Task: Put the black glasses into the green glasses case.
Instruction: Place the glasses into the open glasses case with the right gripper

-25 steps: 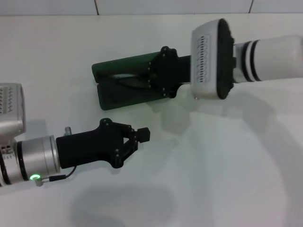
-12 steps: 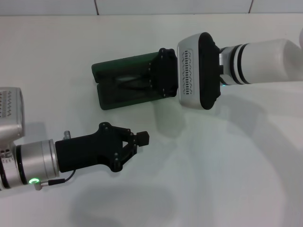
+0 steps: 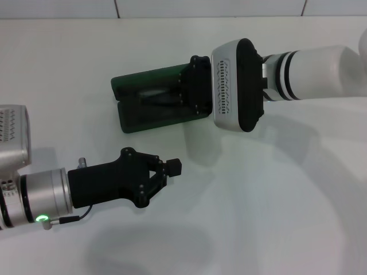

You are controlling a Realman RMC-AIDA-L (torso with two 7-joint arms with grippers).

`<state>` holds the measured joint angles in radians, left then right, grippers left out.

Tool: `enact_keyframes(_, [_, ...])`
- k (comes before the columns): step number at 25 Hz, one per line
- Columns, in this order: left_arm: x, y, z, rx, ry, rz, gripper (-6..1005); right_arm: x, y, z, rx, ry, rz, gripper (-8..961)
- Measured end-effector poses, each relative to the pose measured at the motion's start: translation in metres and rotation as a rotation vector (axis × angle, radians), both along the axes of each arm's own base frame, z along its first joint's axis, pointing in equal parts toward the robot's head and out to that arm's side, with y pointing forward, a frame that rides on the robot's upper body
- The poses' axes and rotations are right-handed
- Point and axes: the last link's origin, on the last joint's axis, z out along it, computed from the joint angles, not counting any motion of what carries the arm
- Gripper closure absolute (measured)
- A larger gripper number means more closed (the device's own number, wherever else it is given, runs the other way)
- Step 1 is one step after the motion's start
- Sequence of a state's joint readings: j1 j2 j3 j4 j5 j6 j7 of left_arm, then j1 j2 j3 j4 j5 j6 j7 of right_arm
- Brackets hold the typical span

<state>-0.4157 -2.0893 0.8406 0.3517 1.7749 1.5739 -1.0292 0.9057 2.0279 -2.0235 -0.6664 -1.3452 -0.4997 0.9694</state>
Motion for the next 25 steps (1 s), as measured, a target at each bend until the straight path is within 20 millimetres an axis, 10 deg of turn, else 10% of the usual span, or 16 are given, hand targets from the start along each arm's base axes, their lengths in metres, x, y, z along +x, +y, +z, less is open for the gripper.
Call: enact_keyframes(25, [0.0011, -0.0003, -0.0014, -0.008, 0.006, -0.012, 1000, -0.0096, 0.0001, -0.0022, 0.018, 0.025, 0.0, 757])
